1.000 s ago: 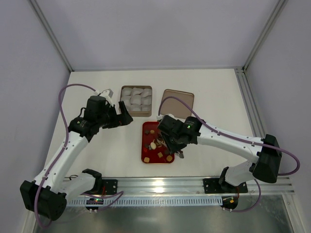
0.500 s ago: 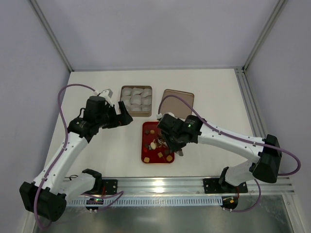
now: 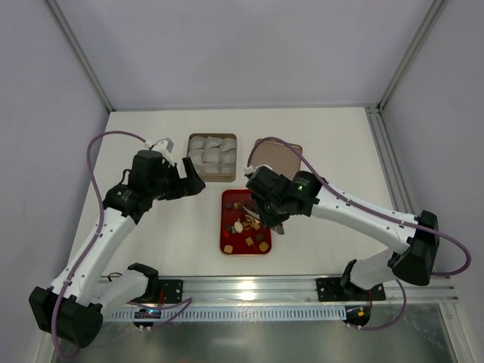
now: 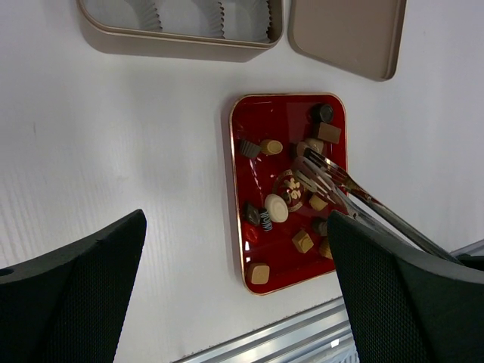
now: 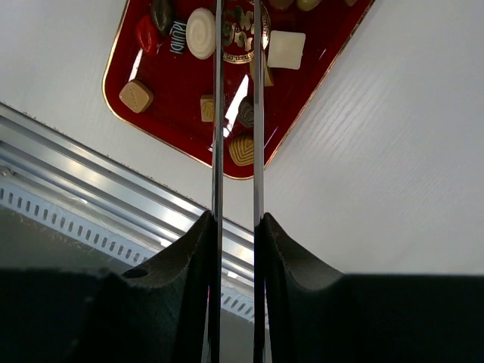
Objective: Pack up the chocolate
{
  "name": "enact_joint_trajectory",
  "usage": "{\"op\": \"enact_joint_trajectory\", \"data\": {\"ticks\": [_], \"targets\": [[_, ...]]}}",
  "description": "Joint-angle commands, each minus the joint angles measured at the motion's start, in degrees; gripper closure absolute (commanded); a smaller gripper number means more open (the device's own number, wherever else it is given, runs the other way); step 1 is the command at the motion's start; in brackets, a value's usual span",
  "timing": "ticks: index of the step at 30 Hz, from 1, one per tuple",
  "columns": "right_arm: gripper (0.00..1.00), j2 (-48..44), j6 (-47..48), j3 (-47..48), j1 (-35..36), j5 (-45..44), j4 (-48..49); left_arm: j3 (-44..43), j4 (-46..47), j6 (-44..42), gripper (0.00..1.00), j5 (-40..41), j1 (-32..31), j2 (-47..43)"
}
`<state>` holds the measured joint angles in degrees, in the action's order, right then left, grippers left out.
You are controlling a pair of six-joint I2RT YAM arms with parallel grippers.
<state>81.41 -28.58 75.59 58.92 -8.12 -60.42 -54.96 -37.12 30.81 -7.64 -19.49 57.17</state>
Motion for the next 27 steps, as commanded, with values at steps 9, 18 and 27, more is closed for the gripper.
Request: {"op": "enact_joint_trajectory", "data": {"ticks": [9, 18, 27], "targets": [[0.71, 3.3, 6.3, 14.1, -6.6, 2.1, 2.1, -5.2, -0.5, 0.3, 0.00, 3.2, -0.1, -2.6], [0.71, 14.4, 10.3, 29.4, -13.5, 3.6, 7.3, -9.6, -4.4, -1.4, 0.00, 6.0, -0.1, -4.2], [0.71, 31.7, 11.4, 47.7, -15.8, 5.3, 10.7, -10.8, -6.7, -1.6, 0.00, 7.0, -0.1, -5.7]]}}
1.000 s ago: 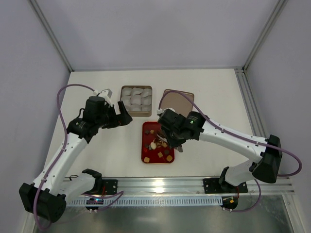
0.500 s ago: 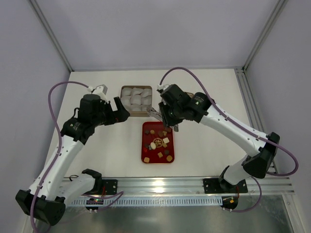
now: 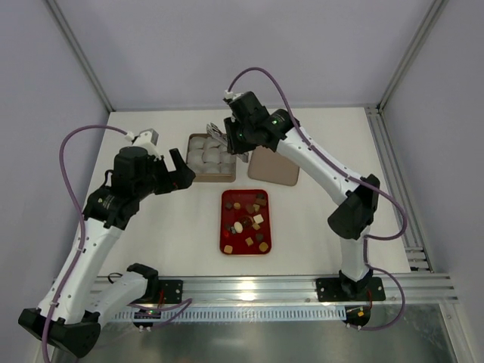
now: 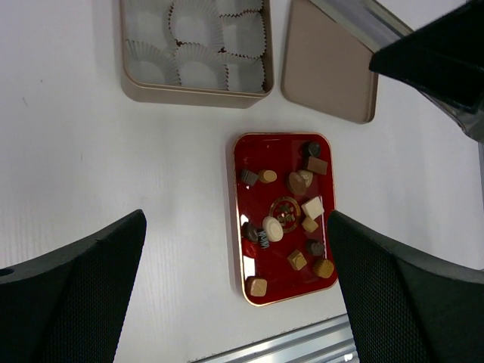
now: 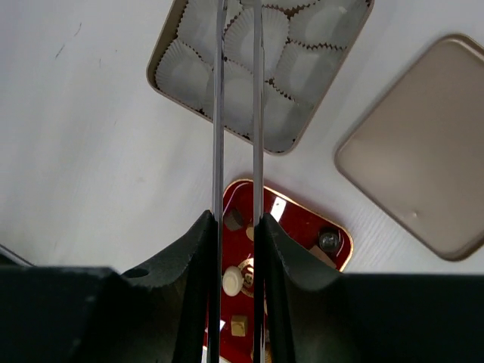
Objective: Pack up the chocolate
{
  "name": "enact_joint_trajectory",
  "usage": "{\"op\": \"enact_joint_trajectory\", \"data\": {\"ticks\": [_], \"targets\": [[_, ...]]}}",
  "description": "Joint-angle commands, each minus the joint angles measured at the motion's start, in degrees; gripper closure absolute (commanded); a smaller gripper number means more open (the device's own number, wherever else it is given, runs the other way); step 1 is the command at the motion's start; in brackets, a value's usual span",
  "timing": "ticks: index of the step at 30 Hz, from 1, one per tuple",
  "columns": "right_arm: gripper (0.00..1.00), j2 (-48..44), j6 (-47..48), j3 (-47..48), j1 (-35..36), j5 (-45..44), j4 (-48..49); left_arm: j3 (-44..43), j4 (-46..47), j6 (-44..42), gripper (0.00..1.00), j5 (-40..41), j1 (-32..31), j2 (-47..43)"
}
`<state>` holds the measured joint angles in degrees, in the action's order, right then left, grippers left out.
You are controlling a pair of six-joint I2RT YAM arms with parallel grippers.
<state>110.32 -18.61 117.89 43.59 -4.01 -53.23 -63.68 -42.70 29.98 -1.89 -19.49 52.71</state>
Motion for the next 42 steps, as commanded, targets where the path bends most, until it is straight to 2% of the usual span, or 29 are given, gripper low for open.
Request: {"op": "enact_joint_trajectory", "data": {"ticks": [1, 14, 29, 42], "targets": [[0.71, 3.7, 1.4, 7.0, -0.5, 1.4, 3.9, -2.0, -1.2, -0.7, 0.00, 1.4, -0.1, -1.4], [0.71, 12.5, -1.5, 4.5, -0.4, 6.3, 17.5, -1.9, -1.9, -0.9, 0.00, 1.5, -0.2, -1.6], [0.70, 19.2, -2.9, 6.5, -0.5, 4.3, 18.2, -1.6, -2.8, -1.8, 0.00, 1.4, -0.1, -2.1], [0.60, 18.8, -2.6, 7.5, -0.4, 4.3, 17.7, -1.3, -2.5, -1.6, 0.00, 1.4, -0.1, -1.9]]}}
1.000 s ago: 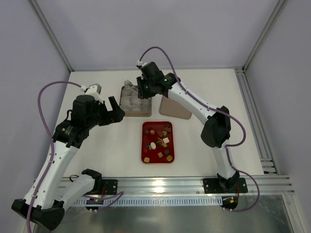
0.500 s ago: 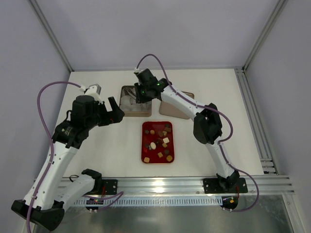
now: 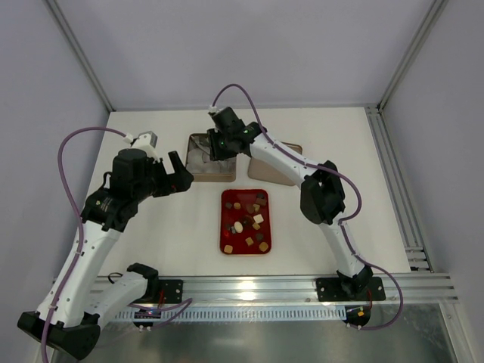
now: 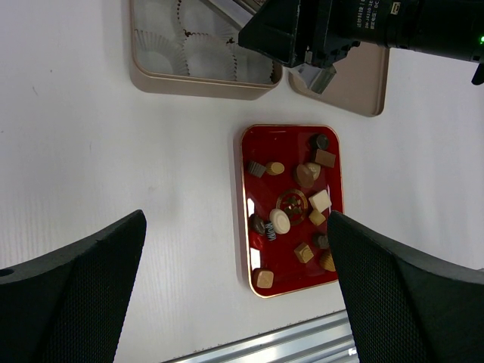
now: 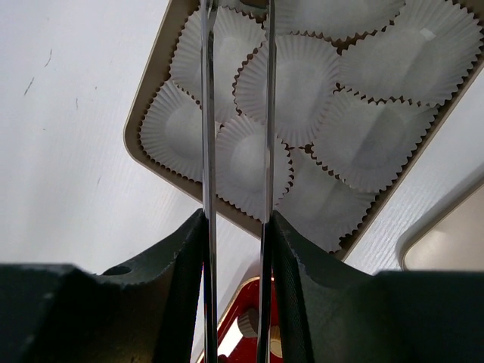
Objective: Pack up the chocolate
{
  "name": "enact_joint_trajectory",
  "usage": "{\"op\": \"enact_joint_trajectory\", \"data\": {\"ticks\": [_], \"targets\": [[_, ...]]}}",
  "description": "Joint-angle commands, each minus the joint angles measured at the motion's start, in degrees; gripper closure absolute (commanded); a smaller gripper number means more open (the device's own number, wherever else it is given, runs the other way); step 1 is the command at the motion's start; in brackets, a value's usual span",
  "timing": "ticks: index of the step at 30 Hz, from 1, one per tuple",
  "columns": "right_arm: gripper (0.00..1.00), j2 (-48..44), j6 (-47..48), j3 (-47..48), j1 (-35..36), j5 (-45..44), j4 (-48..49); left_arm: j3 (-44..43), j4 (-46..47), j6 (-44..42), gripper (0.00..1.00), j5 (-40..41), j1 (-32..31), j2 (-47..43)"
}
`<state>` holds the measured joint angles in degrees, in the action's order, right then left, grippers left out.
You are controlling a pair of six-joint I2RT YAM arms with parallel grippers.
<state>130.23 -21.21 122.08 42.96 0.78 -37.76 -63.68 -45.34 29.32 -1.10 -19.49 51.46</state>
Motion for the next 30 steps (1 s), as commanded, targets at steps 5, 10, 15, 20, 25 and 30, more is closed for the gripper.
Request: {"op": "enact_joint_trajectory", "data": {"ticks": [5, 10, 15, 20, 25, 30], "targets": [[0.60, -3.2, 0.2, 3.0, 0.2, -2.7, 1.9, -1.4, 0.5, -0.8, 0.00, 0.6, -0.1, -0.4], [0.60, -6.6, 0.7, 2.1, 0.2, -3.8, 1.1, -1.7, 0.8, -0.7, 0.00, 0.7, -0.2, -0.1], [0.60, -12.5, 1.1, -1.7, 0.3, -4.4, 1.9, -1.8, 1.5, -0.1, 0.00, 0.5, -0.1, 0.3], [0.60, -17.4, 1.4, -5.4, 0.3, -4.5, 0.6, -1.9, 1.7, 0.2, 0.00, 0.3, -0.2, 0.6], [0.60, -26.5, 2.0, -14.1, 0.5, -3.9, 0.3, -1.8, 2.2, 0.2, 0.01, 0.5, -0.2, 0.8], [0.61, -37.1, 3.2, -28.4, 1.9, -3.4, 0.0, -1.8, 2.6, 0.4, 0.00, 0.1, -0.2, 1.3]]}}
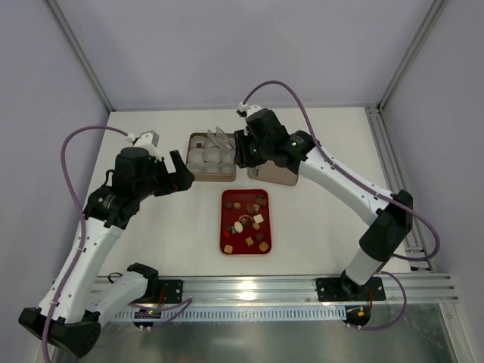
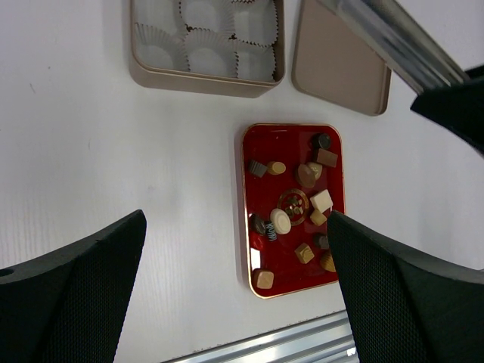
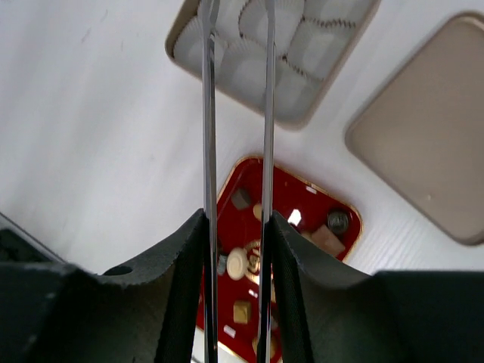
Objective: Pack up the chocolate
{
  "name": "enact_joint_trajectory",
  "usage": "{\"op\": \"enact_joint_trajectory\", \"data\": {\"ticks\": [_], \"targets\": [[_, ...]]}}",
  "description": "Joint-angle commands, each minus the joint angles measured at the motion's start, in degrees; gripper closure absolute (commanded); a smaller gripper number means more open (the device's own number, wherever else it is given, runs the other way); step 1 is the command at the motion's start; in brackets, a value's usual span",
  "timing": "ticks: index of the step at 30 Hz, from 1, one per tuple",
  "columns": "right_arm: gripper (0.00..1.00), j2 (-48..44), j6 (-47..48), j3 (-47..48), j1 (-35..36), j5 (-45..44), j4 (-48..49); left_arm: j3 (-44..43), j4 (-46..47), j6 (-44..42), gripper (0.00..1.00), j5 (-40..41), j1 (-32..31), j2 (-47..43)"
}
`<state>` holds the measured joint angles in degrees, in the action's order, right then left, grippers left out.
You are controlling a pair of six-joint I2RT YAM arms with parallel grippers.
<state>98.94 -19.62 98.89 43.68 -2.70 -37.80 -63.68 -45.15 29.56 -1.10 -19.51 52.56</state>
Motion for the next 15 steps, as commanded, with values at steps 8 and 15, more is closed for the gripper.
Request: {"op": "enact_joint_trajectory", "data": {"ticks": [8, 15], "targets": [[0.61, -19.6, 2.5, -21.9, 5.1, 1.7, -4.6, -1.4, 3.1, 0.7, 0.00, -0.5, -0.1, 1.0], [0.61, -20.0, 2.8, -26.3, 9.8, 1.8, -6.6, -0.7, 3.7, 1.6, 0.00, -1.4, -0.2, 1.3]]}}
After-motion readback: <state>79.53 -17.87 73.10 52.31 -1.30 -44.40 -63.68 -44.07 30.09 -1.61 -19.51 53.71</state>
